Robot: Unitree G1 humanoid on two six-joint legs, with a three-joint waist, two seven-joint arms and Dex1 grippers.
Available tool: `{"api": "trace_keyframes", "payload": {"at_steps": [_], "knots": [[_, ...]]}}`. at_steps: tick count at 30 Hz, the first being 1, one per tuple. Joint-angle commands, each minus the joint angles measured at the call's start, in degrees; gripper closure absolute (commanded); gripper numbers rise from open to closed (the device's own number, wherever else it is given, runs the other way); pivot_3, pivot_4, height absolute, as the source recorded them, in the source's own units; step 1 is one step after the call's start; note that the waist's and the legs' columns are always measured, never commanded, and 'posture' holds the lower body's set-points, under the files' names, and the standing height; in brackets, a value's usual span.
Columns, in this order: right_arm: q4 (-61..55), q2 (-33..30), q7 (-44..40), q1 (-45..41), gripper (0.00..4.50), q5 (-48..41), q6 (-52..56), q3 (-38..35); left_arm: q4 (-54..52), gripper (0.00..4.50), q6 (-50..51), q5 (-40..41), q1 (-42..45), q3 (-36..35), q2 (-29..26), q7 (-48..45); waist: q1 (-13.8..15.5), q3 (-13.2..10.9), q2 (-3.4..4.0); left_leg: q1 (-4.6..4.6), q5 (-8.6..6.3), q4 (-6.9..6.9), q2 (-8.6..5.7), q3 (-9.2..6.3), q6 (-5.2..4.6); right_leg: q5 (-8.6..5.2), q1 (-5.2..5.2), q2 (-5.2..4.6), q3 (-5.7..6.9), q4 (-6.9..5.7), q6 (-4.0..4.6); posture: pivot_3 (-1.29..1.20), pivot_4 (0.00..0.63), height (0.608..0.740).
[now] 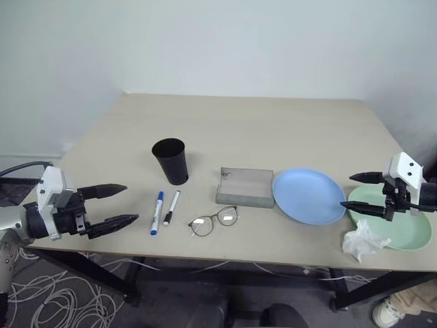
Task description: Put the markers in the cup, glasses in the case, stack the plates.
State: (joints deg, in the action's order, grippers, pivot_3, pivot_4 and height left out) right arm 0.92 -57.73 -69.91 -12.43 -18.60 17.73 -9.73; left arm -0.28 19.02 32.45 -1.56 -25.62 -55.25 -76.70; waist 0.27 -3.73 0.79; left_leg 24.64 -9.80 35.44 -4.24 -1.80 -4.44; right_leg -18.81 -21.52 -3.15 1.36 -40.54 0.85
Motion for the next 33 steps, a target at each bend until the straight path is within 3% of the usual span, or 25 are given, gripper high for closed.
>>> {"api": "trace_keyframes", "payload": {"at_steps": [1, 15, 33], "knots": [[-2.22, -0.47, 0.94, 0.01, 0.44, -1.15, 0.19, -2.27, -0.40, 0.04, -0.39, 0.56, 2.37, 0.41, -0.42, 0.07, 0.00, 0.00, 0.00, 0.00, 0.00, 0.00, 0.00, 0.00, 0.00, 0.00, 0.00, 0.00, 0.00, 0.00, -0.01, 0.00, 0.000, 0.709], [-3.00, -2.67, 0.31, 3.33, 0.44, -2.28, 0.52, -5.42, 1.24, 0.04, -2.21, -0.74, 6.08, 5.85, 1.70, 0.13, 0.01, 0.00, -0.03, 0.00, 0.00, 0.03, 0.00, -0.01, -0.01, -0.01, 0.02, 0.00, 0.01, 0.01, -0.02, 0.00, 0.000, 0.709], [2.20, -2.23, 5.58, 0.04, 0.44, 1.67, 2.61, -1.43, 0.90, 0.04, -3.47, -1.13, 5.14, 6.07, 2.17, 1.03, 0.02, 0.01, -0.06, 0.00, 0.00, 0.09, 0.00, 0.00, -0.06, 0.00, 0.05, 0.00, 0.01, 0.01, -0.01, 0.00, 0.000, 0.709]]}}
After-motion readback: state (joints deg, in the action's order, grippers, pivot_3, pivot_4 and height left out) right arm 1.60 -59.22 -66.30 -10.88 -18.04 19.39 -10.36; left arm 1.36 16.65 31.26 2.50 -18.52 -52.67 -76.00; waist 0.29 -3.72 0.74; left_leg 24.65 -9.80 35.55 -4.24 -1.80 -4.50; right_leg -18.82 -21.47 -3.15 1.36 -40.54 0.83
